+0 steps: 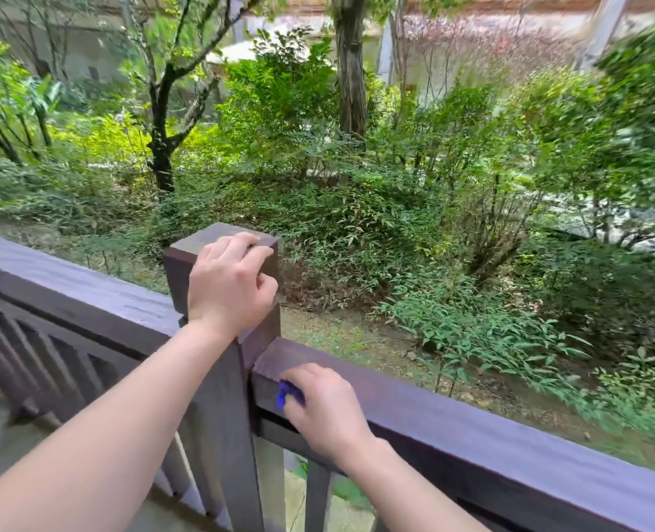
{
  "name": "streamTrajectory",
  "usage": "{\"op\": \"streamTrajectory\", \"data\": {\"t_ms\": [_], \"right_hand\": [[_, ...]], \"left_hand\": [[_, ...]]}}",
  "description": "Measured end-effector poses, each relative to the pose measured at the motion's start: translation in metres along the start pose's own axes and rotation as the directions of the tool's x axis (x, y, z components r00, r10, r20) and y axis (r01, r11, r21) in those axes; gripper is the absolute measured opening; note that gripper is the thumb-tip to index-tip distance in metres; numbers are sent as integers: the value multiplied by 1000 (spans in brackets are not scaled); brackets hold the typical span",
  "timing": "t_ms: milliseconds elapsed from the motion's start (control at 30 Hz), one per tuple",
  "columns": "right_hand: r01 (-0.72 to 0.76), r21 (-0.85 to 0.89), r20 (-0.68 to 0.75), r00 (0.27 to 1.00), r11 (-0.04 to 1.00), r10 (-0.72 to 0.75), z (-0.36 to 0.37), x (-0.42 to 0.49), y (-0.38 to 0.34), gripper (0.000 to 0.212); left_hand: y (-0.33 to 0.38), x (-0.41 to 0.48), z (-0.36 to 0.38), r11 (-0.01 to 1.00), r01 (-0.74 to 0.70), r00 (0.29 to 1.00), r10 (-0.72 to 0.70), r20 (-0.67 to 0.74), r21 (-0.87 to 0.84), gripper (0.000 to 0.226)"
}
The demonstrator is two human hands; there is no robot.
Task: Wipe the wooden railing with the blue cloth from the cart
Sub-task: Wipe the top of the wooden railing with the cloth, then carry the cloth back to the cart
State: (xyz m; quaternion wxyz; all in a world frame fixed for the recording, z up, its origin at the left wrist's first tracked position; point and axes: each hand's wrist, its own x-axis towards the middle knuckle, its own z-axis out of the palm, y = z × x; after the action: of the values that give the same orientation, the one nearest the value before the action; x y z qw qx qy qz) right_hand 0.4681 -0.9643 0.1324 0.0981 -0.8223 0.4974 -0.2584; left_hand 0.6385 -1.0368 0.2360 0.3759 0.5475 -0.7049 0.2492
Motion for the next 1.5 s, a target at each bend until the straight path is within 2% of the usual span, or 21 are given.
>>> {"op": "streamTrajectory", "data": {"t_ms": [100,200,267,333,433,500,667,867,1100,1300,1500], "right_hand": [[17,82,-12,1000,997,-16,-25,2,12,22],[43,130,-15,999,991,-42,-49,3,25,21],[87,172,-15,996,981,-86,-62,1,30,22],[134,197,-3,991,971,-136,-69,-6,30,28],[209,255,47,972,944,-228,-71,-23,23,34],[245,293,93,955,924,-282,-69,-37,14,36],[334,390,62,920,858,-386,-67,-71,-18,27],[390,426,95,878,816,-469,-65,-121,-52,32],[418,464,204,808,781,-554,-64,-209,-96,35],[482,509,208,735,713,-645,-75,-263,-133,35],[566,577,194,605,589,-772,-88,-303,-159,36]], "left_hand": [[14,-7,-24,993,97,991,-89,103,-72,47],[35,-39,-50,973,199,979,-192,64,-121,50],[52,-73,-64,956,288,957,-286,48,-55,51],[71,-107,-77,925,377,917,-380,123,48,55],[91,-145,-93,838,482,788,-542,292,256,60],[104,-166,-106,779,511,721,-619,311,364,65],[130,-215,-145,650,581,605,-747,274,490,68],[158,-287,-194,491,642,456,-862,222,589,71],[207,-367,-271,358,672,345,-926,154,648,72],[259,-409,-330,242,716,285,-958,43,655,71],[316,-438,-370,76,751,204,-972,-120,656,70]]}}
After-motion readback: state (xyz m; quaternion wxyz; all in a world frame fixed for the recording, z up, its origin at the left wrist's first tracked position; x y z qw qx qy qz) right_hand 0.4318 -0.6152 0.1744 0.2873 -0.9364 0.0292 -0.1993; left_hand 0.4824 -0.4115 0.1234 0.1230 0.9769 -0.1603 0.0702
